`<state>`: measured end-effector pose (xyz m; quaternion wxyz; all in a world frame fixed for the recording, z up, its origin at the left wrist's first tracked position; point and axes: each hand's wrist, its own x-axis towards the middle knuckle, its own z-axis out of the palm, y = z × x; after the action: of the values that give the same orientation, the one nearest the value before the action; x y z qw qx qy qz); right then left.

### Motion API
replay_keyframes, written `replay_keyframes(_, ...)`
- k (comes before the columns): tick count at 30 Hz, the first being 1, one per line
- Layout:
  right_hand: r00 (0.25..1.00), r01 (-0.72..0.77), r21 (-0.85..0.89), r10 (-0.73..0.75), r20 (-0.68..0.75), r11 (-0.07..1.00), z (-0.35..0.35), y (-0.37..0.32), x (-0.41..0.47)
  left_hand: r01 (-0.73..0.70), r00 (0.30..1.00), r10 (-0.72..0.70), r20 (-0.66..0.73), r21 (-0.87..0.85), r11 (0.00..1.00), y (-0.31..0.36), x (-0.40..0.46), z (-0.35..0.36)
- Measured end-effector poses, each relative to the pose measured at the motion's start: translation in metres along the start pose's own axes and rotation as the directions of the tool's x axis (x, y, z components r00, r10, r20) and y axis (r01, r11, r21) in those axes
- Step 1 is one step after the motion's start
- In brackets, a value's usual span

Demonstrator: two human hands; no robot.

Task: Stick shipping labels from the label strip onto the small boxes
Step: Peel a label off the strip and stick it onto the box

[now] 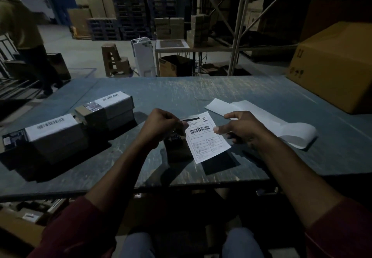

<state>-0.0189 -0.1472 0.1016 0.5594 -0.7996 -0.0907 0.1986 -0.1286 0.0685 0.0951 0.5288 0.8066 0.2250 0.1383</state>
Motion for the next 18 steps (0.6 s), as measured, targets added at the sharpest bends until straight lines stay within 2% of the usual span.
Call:
replay_keyframes(12,0.999,-0.024,-0.118,0.028,0.024,0.993,0.007,-0.001,0.003,0.048,0.997,-0.054,0.051,0.101,0.994,-0.003,0.016,-0.002)
replay_keyframes(18,1.000,0.007,-0.135,-0.005,0.009,0.991,0.010,-0.002,0.002,0.041,0.999,-0.044,0.018,0.138,0.990,-0.011,0.019,0.002)
